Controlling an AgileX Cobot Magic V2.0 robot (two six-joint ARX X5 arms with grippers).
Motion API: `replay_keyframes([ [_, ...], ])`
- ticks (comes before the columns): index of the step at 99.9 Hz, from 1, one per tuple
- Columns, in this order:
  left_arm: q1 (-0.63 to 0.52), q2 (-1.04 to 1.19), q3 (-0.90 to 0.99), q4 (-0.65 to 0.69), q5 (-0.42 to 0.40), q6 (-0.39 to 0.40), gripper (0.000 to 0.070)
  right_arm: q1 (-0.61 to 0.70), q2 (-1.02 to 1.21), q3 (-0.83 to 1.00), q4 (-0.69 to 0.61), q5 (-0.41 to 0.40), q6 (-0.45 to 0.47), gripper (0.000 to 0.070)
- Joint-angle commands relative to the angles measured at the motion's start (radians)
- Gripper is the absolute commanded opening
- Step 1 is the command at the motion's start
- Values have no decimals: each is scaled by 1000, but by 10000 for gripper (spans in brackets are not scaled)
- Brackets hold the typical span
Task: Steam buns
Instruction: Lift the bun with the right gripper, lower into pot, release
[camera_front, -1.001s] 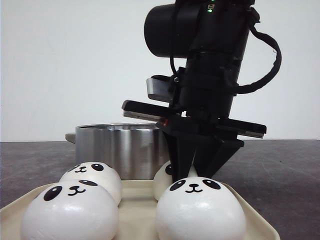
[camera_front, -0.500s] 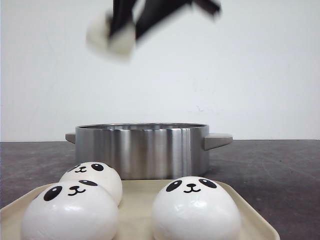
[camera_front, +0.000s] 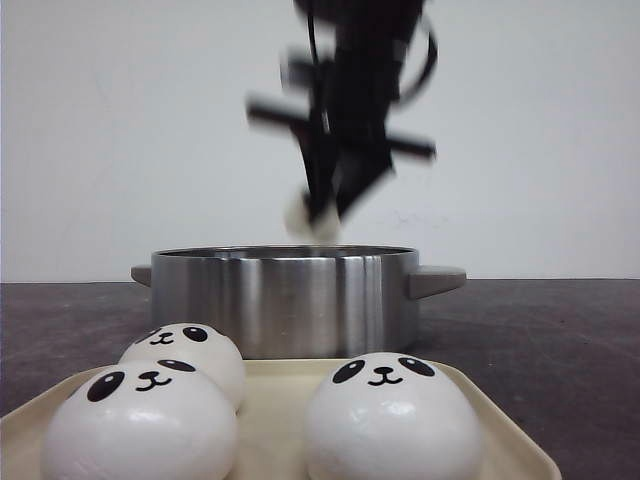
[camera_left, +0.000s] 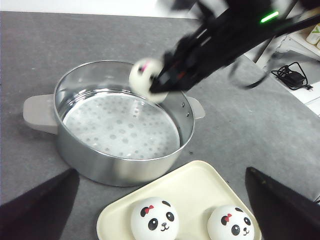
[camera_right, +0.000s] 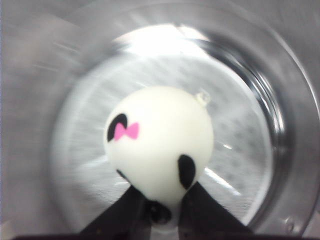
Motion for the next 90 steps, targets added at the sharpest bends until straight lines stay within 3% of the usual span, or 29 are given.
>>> replay_keyframes([
  [1,-8,3,17,10,-2,17,682,2,48,37,2,-5,-3,0],
  [63,-16,4,17,9,-3,17,682,-47,134,37,19,32,20,7],
  [69,-17,4,17,9,-3,17,682,-49,134,37,21,32,20,71],
  [82,-19,4,17,8,-3,17,682,-50,134,37,31,32,20,372],
  [90,-23,4,17,6,-3,17,682,-51,134,37,24,31,20,434],
])
